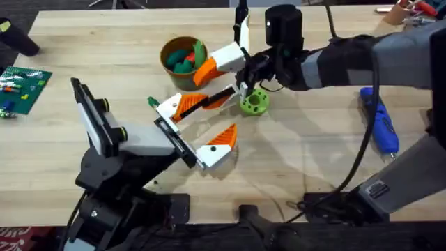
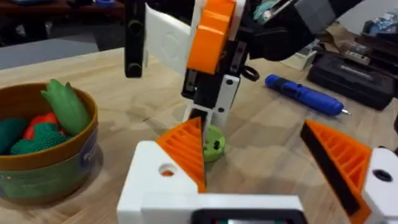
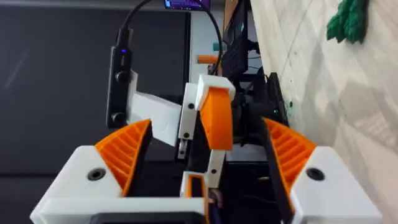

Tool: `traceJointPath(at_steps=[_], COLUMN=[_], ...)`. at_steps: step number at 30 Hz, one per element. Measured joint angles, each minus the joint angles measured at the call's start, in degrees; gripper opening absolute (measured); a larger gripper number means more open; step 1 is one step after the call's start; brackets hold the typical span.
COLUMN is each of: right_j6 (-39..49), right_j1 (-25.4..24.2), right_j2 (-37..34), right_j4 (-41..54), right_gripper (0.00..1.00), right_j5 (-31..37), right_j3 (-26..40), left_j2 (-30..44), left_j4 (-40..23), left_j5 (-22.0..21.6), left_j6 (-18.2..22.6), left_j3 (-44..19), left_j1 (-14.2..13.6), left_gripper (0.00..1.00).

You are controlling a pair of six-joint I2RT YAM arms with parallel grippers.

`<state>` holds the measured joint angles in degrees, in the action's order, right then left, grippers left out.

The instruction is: Pick up the gripper from the table and insert it into the empty holder that is missing its gripper. Then pick up a screw, insert it into the mounting hole, and use the screwdriver to tighten it. Finally, clean up the table by picking up the vegetable and placing it into the bucket.

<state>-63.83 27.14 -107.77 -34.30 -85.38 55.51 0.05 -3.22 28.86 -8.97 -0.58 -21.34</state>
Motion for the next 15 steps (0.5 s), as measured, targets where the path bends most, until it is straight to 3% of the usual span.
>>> traceJointPath(at_steps=[6,15], right_j6=[0.0,0.0], right_j1=[0.0,0.4], right_j2=[0.0,0.0], right_j4=[0.2,0.2], right_gripper=[0.889,0.853], right_j5=[0.0,0.2], right_j3=[0.0,0.0], left_j2=[0.0,0.0], left_j4=[0.0,0.0], left_j5=[-0.6,0.2], left_j6=[0.0,0.0], left_j3=[0.0,0.0], left_j1=[0.0,0.0], left_gripper=[0.988,0.988])
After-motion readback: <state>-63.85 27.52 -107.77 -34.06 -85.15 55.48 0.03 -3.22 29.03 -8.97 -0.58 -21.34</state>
